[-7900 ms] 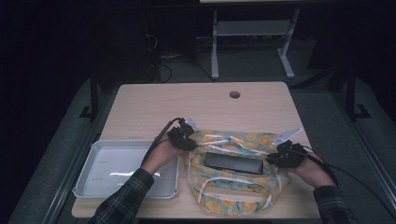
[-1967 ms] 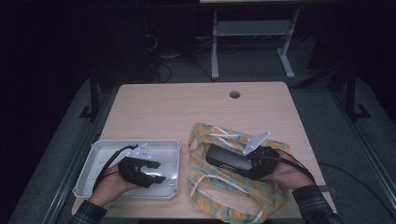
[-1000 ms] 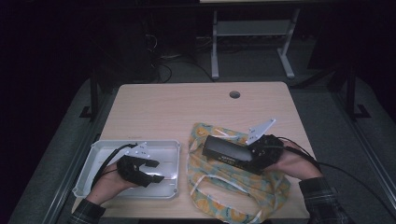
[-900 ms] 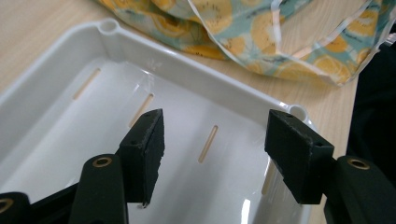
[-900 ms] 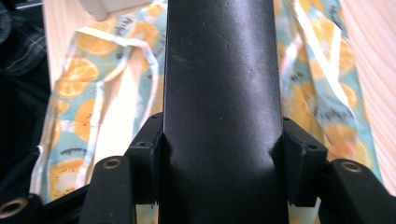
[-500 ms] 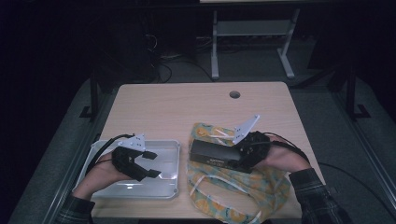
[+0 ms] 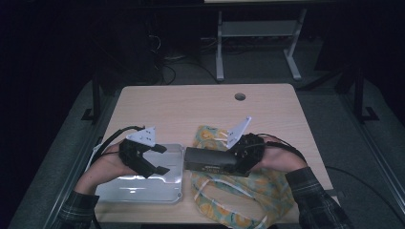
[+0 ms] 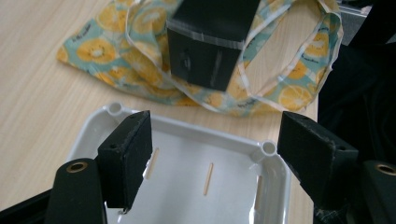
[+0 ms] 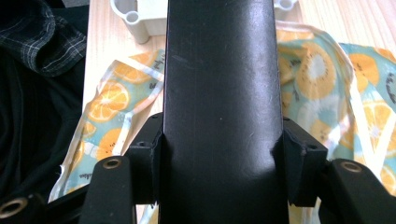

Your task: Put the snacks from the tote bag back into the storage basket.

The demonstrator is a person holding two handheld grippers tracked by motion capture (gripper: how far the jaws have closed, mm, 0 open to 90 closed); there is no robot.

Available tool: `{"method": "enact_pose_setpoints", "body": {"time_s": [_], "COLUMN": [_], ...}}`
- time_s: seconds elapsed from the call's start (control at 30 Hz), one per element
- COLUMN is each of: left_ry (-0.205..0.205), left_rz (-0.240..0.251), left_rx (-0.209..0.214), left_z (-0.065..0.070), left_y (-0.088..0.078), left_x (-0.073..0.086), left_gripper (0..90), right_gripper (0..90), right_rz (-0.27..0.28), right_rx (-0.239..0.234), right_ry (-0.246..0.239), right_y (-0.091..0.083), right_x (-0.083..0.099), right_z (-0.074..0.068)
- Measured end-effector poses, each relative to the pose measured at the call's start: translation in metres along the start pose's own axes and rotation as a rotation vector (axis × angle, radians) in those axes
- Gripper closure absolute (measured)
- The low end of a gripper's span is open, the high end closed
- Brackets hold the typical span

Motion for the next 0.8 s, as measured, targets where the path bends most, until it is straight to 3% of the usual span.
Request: {"method": "enact_pose_setpoints", "body": {"time_s": [0.33, 0.8], "left_ry": [0.068, 0.139], "left_rz": [-0.045, -0.118], "left_rx": [-0.01, 0.016], "left_z": [0.0, 0.007], "left_y": [0.002, 0.018], "left_x": [-0.026, -0.046], "left_gripper": [20.1, 21.2], "right_gripper": [41.8, 41.8], "right_rz": [-0.02, -0.037], "right_rx": [-0.011, -0.027], "right_ry": [-0.038, -0.084], "right_y": [0.007, 0.018], "right_x": [-0.019, -0.038], "right_z": [-0.002, -0.008]}}
Point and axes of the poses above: each handheld gripper's, and its own axes: y roughly forward along the jaws, x roughly out of its underside, z roughly to its right, the point moved 2 cm from there along y, roughly forward along the jaws, and after that the axes turned 15 degrees about -z, right-handed, at the moved point
